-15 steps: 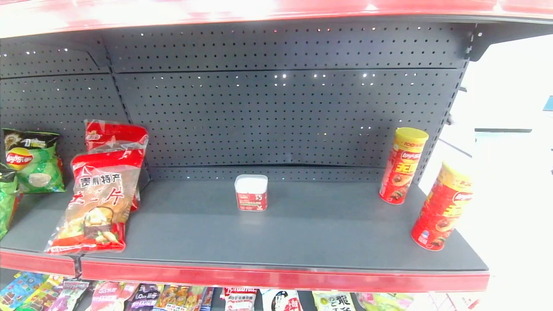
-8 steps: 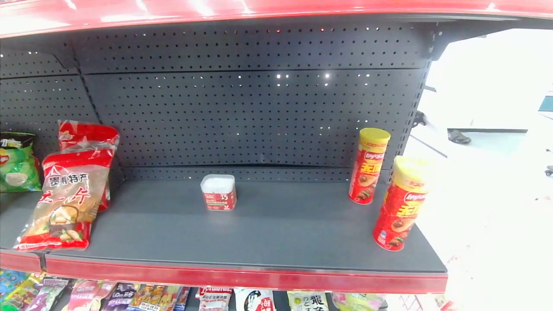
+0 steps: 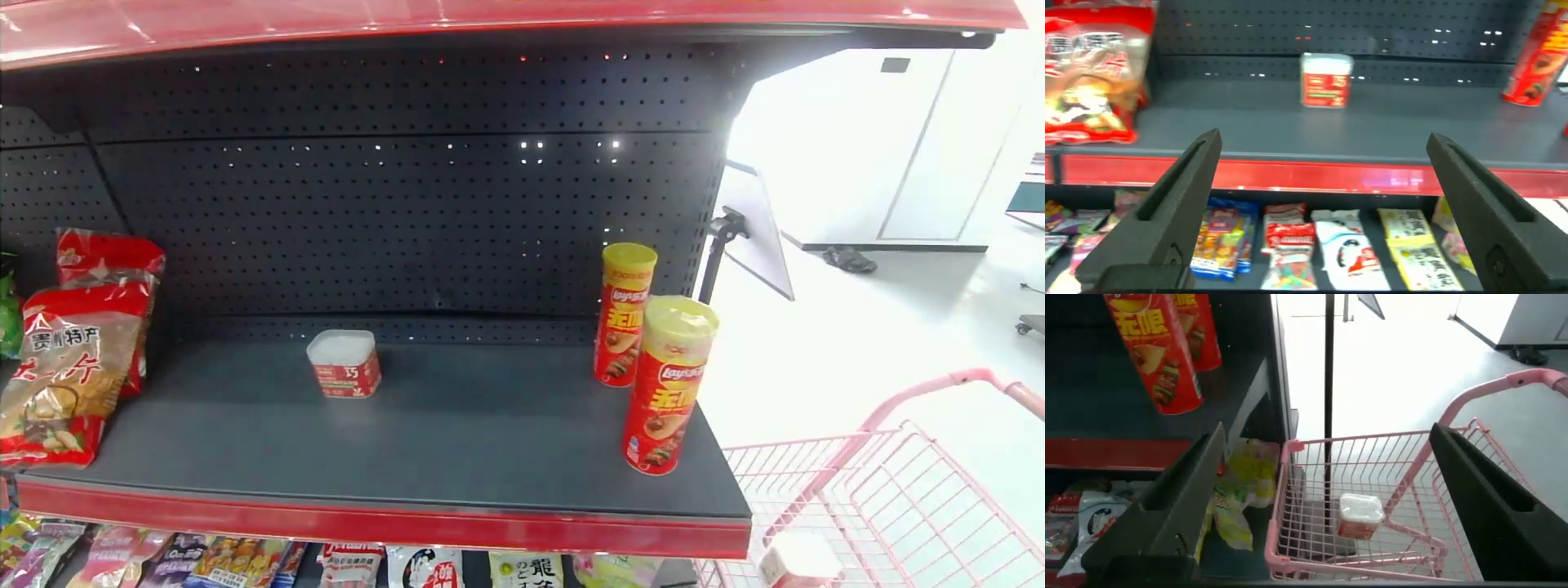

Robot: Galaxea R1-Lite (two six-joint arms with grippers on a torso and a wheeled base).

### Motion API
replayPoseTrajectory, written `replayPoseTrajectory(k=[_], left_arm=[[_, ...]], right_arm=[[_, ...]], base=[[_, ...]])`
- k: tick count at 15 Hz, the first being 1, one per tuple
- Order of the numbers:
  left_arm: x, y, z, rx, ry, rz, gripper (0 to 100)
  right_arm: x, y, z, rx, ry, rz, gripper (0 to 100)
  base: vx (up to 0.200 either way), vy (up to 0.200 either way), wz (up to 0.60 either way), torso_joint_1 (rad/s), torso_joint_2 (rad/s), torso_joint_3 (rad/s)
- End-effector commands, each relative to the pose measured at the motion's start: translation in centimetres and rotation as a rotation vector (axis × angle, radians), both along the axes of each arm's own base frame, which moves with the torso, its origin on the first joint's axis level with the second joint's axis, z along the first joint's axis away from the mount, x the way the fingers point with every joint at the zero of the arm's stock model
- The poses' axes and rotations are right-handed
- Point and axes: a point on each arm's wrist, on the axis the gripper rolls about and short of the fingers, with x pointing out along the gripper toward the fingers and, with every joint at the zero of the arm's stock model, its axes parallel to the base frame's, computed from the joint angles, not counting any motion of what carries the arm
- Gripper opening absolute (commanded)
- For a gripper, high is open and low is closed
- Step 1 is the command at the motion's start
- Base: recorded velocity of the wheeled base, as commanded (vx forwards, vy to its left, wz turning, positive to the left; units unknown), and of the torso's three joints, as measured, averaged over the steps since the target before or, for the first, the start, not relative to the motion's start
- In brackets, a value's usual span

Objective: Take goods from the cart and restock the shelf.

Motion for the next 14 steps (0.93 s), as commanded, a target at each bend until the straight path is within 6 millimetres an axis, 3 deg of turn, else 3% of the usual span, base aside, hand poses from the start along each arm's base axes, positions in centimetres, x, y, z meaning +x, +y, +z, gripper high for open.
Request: replayPoseTrajectory(k=[1, 8, 14], left_arm=[[0.01, 0.00, -0.01, -0.001, 0.001, -0.001, 100], [0.01, 0.01, -0.01, -0.001, 0.001, 0.005, 100], [0.01, 0.00, -0.01, -0.001, 0.001, 0.002, 100]], right_arm=[[0.00, 0.00, 0.01, -0.001, -0.001, 0.000, 100], [0.00, 0.00, 0.01, -0.001, -0.001, 0.000, 100], [0.00, 0.00, 0.01, -0.001, -0.001, 0.000, 100]], base=[[0.000, -0.200, 0.00, 0.007, 0.01, -0.002], [0.000, -0.200, 0.00, 0.000, 0.00, 0.002], [0.000, 0.000, 0.00, 0.000, 0.00, 0.000]])
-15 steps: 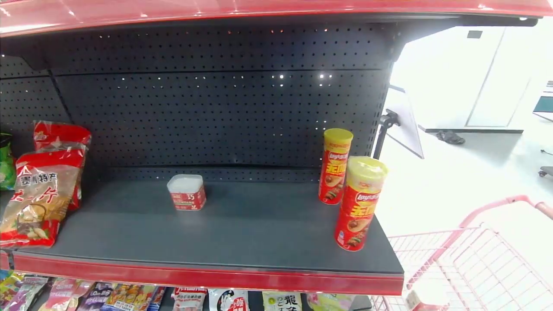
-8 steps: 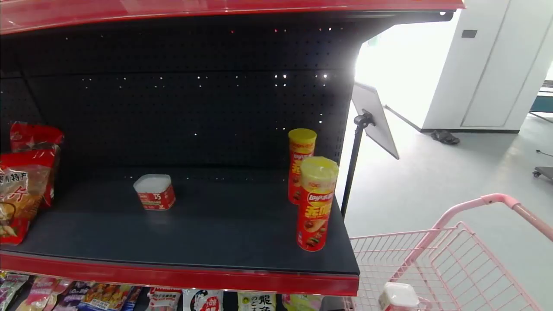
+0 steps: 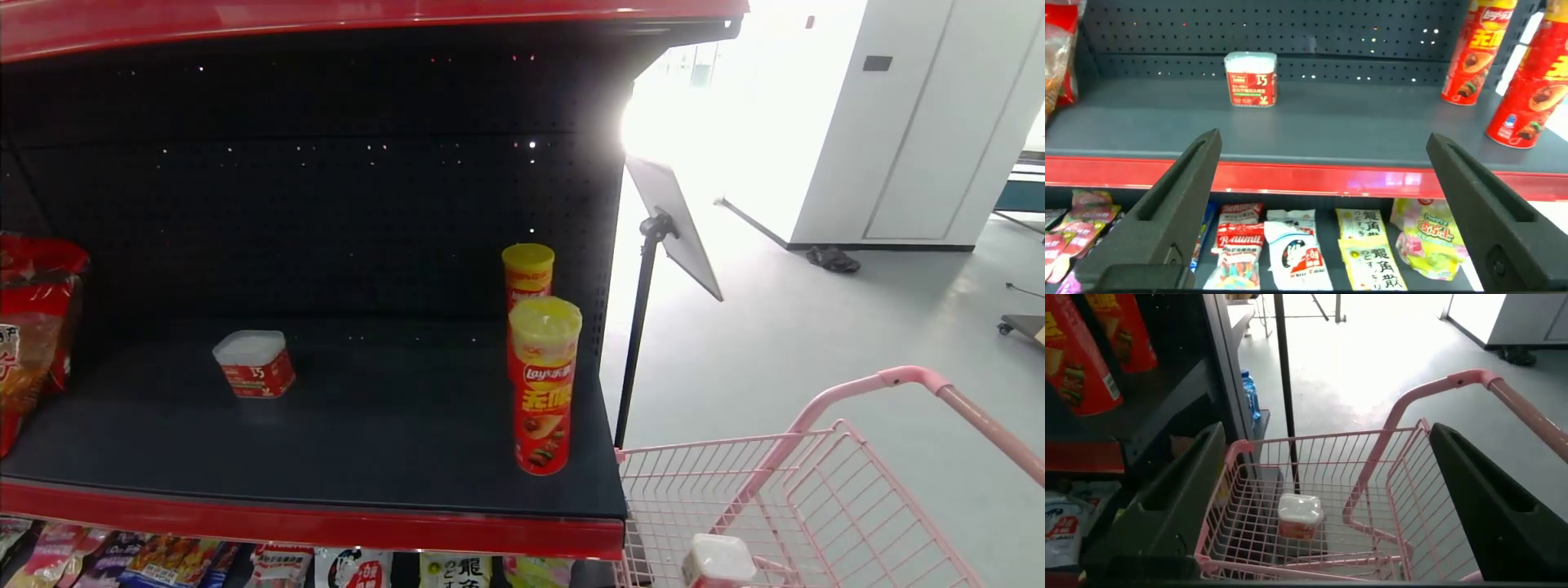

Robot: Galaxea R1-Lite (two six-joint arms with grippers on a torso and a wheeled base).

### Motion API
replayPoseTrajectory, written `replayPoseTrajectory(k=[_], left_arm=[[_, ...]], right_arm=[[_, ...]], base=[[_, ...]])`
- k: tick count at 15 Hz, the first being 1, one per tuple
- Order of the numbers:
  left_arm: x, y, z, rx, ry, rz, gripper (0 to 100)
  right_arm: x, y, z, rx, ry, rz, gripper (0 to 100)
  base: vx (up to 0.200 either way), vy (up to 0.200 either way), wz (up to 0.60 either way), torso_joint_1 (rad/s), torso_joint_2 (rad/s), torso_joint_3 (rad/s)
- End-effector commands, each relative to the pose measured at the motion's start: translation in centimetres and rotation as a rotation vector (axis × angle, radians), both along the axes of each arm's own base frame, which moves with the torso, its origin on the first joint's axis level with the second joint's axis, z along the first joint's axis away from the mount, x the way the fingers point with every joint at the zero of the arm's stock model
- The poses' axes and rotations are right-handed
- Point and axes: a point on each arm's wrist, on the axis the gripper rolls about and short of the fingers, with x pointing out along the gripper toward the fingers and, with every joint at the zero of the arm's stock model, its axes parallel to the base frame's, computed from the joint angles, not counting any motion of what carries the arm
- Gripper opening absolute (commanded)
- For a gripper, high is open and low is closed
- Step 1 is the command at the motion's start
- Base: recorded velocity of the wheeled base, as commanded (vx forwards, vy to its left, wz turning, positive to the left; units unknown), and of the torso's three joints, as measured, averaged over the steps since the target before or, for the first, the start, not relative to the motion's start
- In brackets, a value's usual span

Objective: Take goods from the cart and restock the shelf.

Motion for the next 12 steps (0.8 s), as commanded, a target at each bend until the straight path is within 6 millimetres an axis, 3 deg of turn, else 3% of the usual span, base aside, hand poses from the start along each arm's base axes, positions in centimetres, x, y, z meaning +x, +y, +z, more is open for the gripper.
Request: replayPoseTrajectory(k=[1, 12], left_arm=[[0.00, 0.00, 0.02, -0.002, 0.000, -0.001, 100], [-0.01, 0.00, 0.06, -0.011, -0.001, 0.000, 100]], right_arm=[[0.00, 0.00, 0.00, 0.000, 0.000, 0.000, 100], [0.00, 0.00, 0.00, 0.000, 0.000, 0.000, 100]], base=[[0.000, 0.000, 0.00, 0.000, 0.00, 0.000], [0.000, 0.000, 0.00, 0.000, 0.00, 0.000]])
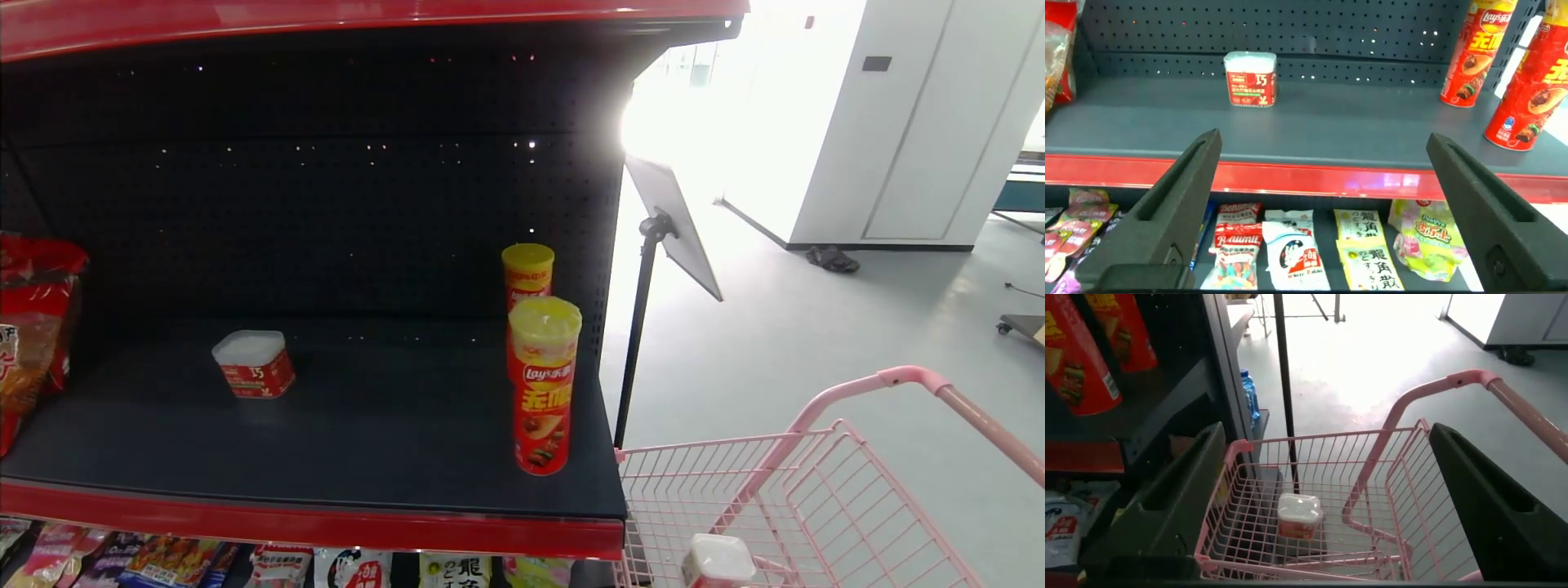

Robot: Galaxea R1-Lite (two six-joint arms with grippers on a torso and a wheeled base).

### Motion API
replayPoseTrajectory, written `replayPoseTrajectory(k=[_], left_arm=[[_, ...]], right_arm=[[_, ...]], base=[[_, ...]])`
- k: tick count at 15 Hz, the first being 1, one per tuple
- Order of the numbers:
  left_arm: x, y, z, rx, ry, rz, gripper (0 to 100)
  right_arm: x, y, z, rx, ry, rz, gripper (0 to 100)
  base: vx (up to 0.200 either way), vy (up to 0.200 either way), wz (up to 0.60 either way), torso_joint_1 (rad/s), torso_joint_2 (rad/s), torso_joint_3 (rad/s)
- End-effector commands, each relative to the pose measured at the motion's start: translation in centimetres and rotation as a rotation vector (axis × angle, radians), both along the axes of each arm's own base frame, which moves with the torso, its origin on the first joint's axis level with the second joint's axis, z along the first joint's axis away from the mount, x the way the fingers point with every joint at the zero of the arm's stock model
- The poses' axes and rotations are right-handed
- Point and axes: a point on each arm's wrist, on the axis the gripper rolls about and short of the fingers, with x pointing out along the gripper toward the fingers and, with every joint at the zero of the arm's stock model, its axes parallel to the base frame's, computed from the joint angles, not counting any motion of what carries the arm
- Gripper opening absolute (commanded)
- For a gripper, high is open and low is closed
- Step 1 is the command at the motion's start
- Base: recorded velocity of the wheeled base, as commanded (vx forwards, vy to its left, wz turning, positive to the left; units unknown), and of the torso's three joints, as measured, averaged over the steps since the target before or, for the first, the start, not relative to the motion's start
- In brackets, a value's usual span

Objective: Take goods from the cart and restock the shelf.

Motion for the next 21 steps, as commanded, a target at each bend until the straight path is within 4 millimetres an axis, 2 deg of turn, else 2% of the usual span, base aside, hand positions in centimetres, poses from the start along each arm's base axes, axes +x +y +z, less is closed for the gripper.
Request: replayPoseTrajectory(k=[1, 12, 17, 21], left_arm=[[0.00, 0.00, 0.02, 0.000, 0.000, 0.000, 100], [0.00, -0.01, 0.02, -0.003, 0.000, -0.003, 100], [0.04, -0.01, -0.13, 0.113, 0.004, 0.002, 100], [0.04, -0.01, -0.14, 0.116, 0.005, 0.000, 100]], right_arm=[[0.00, 0.00, 0.00, -0.001, 0.000, 0.000, 100], [0.00, 0.00, 0.00, -0.001, 0.000, 0.000, 100], [0.00, 0.00, 0.00, -0.001, 0.000, 0.000, 100], [0.00, 0.00, 0.00, -0.001, 0.000, 0.000, 100]], base=[[0.000, 0.000, 0.00, 0.000, 0.00, 0.000], [0.000, 0.000, 0.00, 0.000, 0.00, 0.000], [0.000, 0.000, 0.00, 0.000, 0.00, 0.000], [0.000, 0.000, 0.00, 0.002, 0.00, -0.051]])
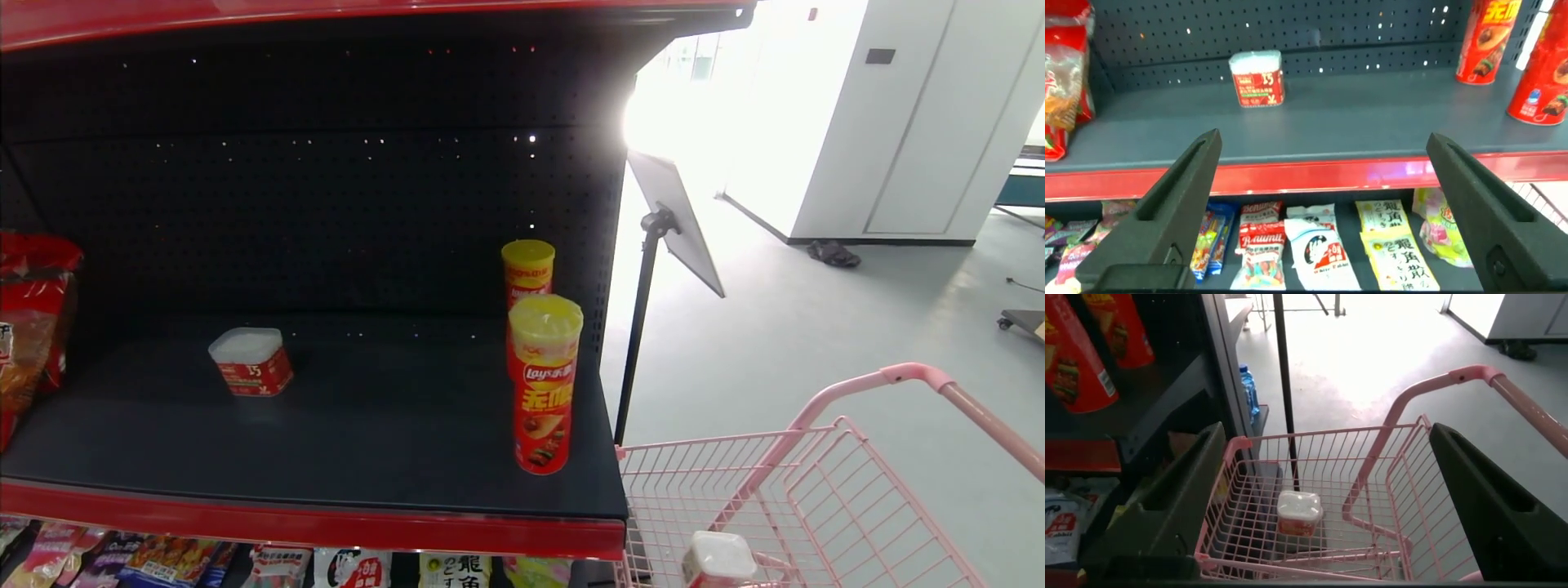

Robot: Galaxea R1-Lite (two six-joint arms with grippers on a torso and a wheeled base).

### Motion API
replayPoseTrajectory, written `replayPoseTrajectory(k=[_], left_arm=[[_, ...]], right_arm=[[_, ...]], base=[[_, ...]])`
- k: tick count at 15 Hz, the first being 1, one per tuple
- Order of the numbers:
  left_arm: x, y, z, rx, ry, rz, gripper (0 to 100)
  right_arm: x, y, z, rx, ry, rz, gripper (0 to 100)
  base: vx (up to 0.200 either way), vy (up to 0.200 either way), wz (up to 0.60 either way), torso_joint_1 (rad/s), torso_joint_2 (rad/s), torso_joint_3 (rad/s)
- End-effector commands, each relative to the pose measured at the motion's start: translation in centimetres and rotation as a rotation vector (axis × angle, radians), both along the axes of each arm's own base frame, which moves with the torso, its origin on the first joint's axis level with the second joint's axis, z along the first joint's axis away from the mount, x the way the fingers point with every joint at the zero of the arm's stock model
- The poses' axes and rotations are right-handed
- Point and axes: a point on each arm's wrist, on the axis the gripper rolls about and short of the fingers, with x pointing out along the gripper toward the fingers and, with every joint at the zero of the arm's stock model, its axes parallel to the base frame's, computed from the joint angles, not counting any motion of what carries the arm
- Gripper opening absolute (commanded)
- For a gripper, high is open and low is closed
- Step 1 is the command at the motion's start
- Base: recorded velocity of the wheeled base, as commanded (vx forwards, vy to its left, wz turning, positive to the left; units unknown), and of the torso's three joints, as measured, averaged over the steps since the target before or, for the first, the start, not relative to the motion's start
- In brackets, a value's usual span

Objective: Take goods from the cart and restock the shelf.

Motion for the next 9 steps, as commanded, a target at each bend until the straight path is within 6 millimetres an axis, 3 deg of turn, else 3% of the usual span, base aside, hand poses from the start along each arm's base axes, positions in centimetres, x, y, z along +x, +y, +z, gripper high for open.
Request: replayPoseTrajectory(k=[1, 5, 9], left_arm=[[0.01, 0.00, -0.01, 0.000, 0.001, 0.000, 100], [0.01, 0.00, -0.01, -0.002, 0.001, 0.000, 100], [0.01, 0.00, -0.01, -0.002, 0.001, 0.000, 100]], right_arm=[[0.00, 0.00, 0.00, -0.001, 0.000, 0.000, 100], [0.00, 0.00, 0.00, -0.001, 0.000, 0.000, 100], [0.00, 0.00, 0.00, -0.001, 0.000, 0.000, 100]], base=[[0.000, 0.000, 0.00, 0.002, 0.01, -0.159], [0.000, 0.000, 0.00, 0.005, 0.00, -0.166], [0.000, 0.000, 0.00, 0.001, 0.00, -0.018]])
